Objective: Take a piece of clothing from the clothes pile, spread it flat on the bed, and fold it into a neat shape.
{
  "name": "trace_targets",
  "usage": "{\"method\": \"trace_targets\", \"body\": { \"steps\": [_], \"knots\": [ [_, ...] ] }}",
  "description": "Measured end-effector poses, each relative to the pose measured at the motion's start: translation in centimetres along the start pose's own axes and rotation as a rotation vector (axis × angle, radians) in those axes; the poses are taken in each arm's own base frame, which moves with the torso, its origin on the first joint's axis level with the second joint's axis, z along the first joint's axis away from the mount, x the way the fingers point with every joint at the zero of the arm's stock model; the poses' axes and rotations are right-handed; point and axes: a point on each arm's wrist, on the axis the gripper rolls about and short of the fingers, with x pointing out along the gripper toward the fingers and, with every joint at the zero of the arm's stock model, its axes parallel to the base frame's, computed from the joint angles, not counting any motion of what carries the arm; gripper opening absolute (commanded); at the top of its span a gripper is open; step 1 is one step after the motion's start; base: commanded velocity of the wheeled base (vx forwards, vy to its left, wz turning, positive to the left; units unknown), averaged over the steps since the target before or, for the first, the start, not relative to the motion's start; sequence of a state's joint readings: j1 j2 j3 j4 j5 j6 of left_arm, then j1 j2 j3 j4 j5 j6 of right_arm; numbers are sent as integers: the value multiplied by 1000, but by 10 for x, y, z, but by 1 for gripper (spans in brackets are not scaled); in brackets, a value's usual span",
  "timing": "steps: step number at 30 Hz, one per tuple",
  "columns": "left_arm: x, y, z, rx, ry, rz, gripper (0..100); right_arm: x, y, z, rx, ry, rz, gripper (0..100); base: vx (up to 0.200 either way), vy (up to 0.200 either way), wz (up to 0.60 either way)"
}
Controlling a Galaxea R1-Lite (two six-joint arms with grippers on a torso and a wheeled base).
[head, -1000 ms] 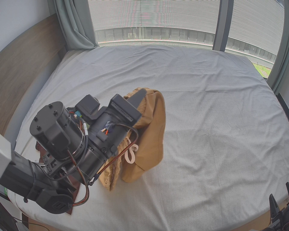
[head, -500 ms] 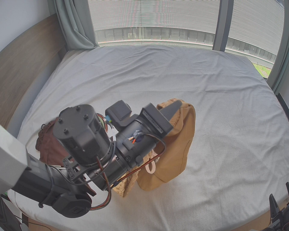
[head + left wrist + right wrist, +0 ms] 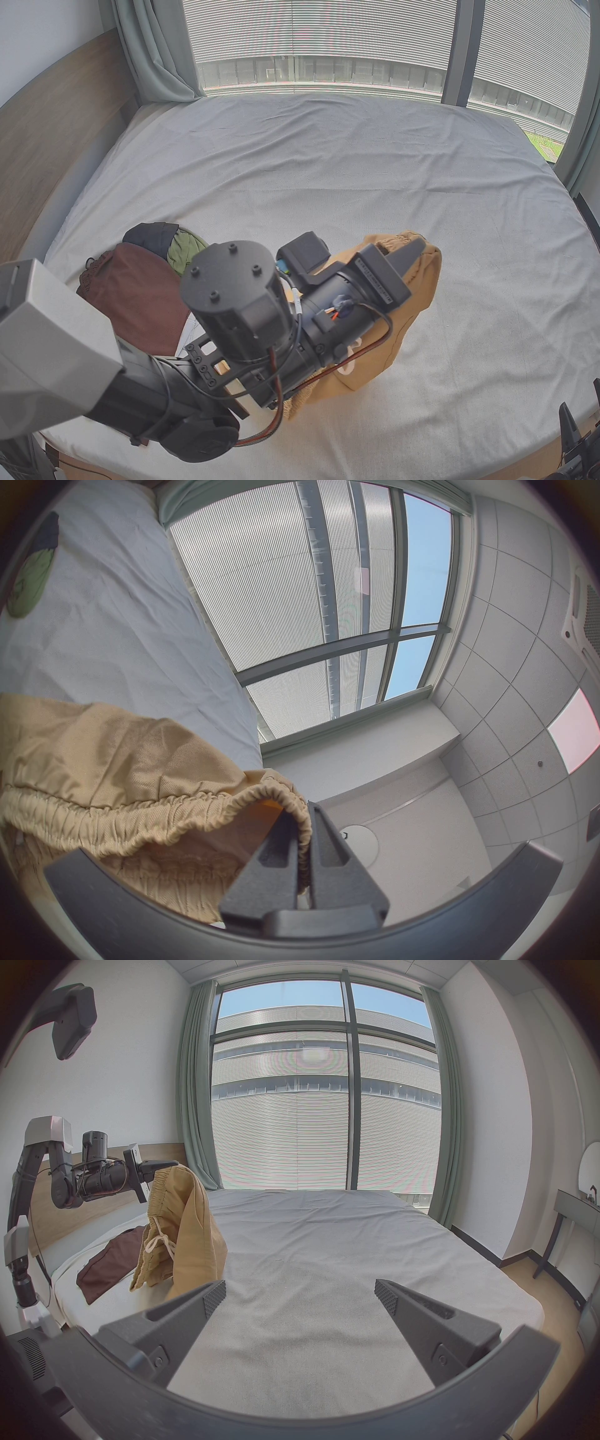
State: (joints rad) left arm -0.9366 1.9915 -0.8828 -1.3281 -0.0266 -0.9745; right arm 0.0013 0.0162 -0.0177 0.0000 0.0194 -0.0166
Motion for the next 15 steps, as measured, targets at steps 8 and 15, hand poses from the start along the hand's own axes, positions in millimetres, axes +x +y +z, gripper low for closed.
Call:
{"method": "trace_targets", "body": {
  "steps": [8,15],
  "knots": [
    [12,-20,-13,-61,50,-58,0,0,0,0,0,0,1,100,0,0,0],
    [18,-60,-11,-90,88,-150,0,0,0,0,0,0,1,100,0,0,0]
  ]
}}
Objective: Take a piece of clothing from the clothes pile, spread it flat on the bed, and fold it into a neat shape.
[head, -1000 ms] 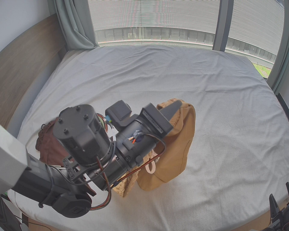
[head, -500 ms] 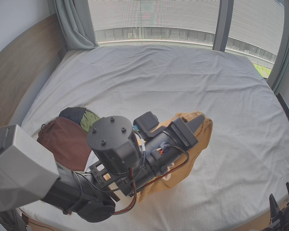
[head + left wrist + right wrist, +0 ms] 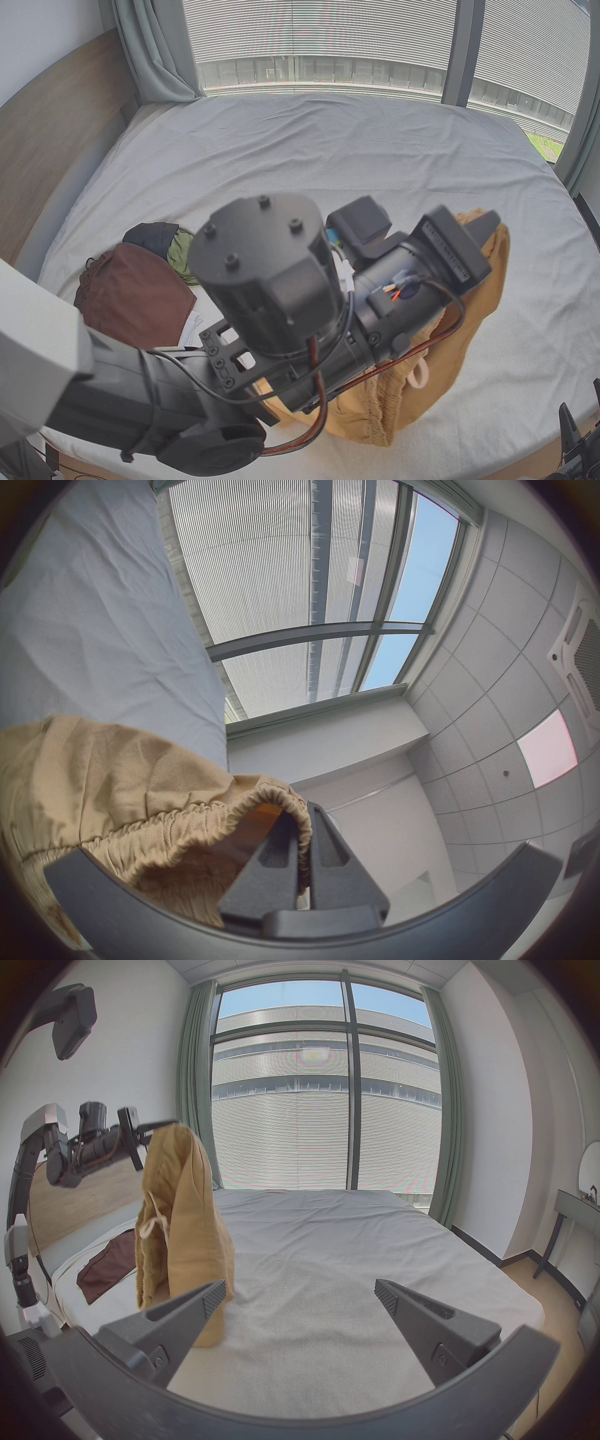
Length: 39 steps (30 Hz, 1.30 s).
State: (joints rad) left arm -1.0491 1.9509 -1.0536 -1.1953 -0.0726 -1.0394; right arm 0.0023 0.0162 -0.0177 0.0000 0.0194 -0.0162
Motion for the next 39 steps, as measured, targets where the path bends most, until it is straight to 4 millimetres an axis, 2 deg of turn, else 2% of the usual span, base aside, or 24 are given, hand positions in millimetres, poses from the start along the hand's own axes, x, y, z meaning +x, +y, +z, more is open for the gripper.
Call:
{"method": "trace_targets", "body": {
  "steps": [8,12,18,25,31,39],
  "knots": [
    [3,-62,24,-96,-69,-169,0,0,0,0,0,0,1,100,0,0,0],
    [-3,-64,35,-106,-102,-163,0,0,0,0,0,0,1,100,0,0,0],
    [-21,-23,40,-75,-110,-15,0,0,0,0,0,0,0,100,0,0,0],
    [-55,29,41,32,-118,126,0,0,0,0,0,0,0,100,0,0,0],
    [-71,65,44,130,-159,166,0,0,0,0,0,0,-1,100,0,0,0],
    [-92,106,37,144,-145,296,0,0,0,0,0,0,-1,100,0,0,0]
  ]
}}
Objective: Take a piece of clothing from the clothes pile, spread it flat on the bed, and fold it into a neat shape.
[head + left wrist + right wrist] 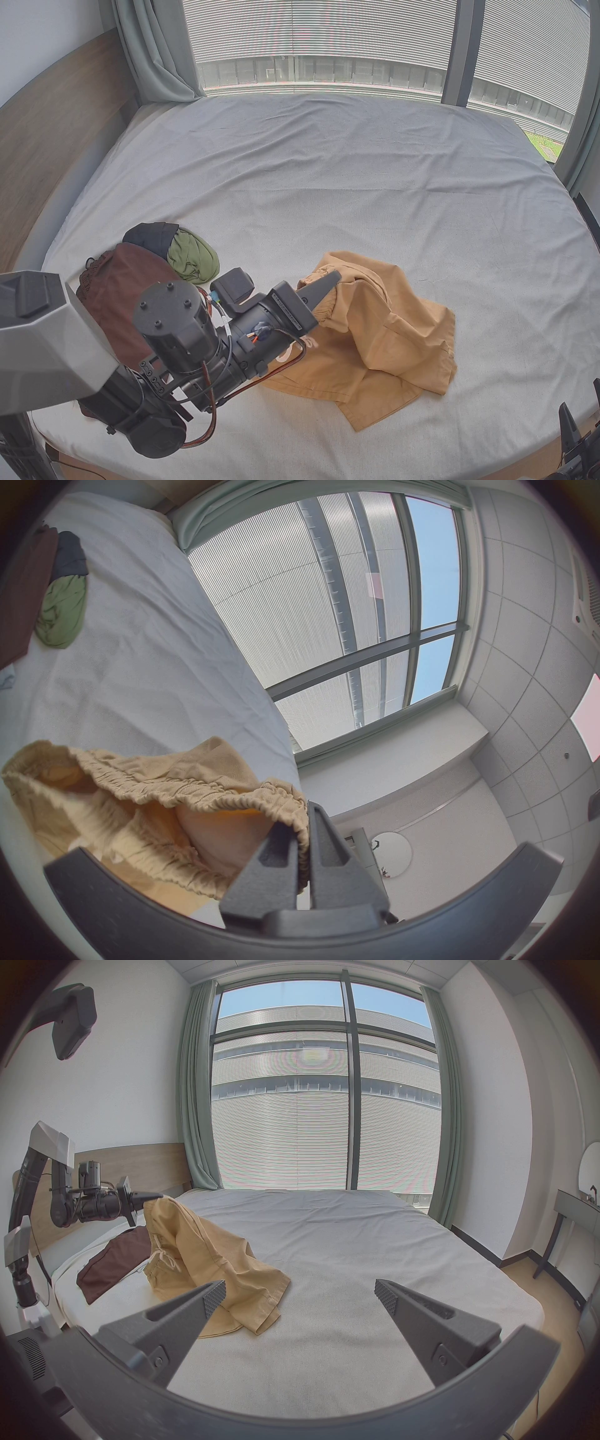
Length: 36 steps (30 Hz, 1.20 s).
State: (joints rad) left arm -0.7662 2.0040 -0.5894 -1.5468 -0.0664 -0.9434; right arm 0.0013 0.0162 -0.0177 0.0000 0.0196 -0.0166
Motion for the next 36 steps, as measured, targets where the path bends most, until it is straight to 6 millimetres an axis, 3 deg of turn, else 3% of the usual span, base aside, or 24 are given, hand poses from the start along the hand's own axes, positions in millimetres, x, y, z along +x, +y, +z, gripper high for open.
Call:
{"method": "trace_targets", "body": {
  "steps": [8,26,36],
  "knots": [
    [-9,21,0,18,8,82,0,0,0,0,0,0,1,100,0,0,0],
    [-49,76,39,175,-59,331,0,0,0,0,0,0,0,100,0,0,0],
    [-61,104,55,243,-36,398,0,0,0,0,0,0,0,100,0,0,0]
  ]
}}
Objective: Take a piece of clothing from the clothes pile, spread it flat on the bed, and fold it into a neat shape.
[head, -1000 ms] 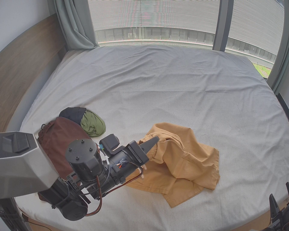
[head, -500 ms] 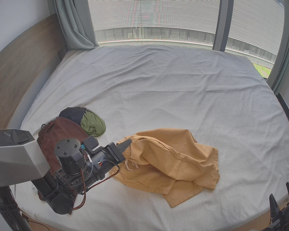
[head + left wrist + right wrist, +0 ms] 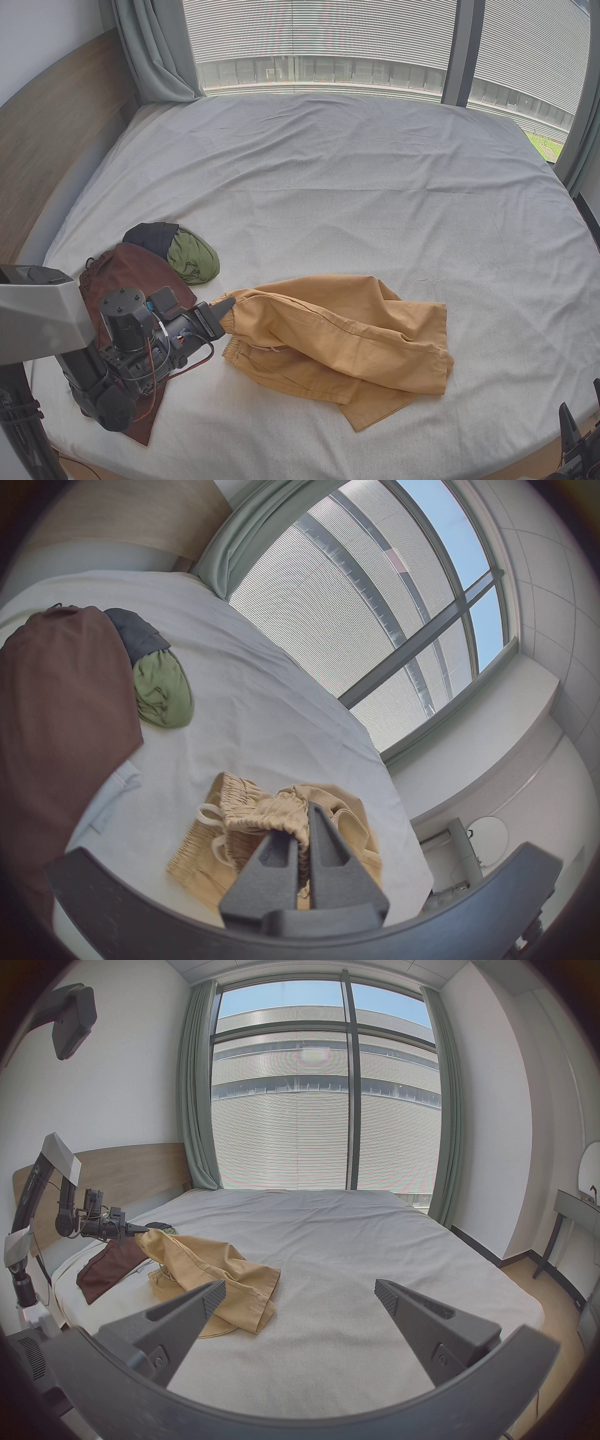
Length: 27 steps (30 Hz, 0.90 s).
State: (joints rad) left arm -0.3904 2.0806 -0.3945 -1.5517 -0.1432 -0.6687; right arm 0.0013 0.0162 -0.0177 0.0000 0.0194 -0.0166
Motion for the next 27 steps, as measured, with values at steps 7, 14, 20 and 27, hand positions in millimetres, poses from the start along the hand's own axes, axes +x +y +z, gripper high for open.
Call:
{"method": "trace_targets", "body": {
  "steps": [7,14,20,27],
  "knots": [
    [8,30,12,73,-39,75,0,0,0,0,0,0,1,100,0,0,0],
    [14,41,8,71,-33,100,0,0,0,0,0,0,1,100,0,0,0],
    [16,44,4,69,-23,108,0,0,0,0,1,0,1,100,0,0,0],
    [17,44,4,69,-20,109,0,0,0,0,1,1,2,100,0,0,0]
  ]
}}
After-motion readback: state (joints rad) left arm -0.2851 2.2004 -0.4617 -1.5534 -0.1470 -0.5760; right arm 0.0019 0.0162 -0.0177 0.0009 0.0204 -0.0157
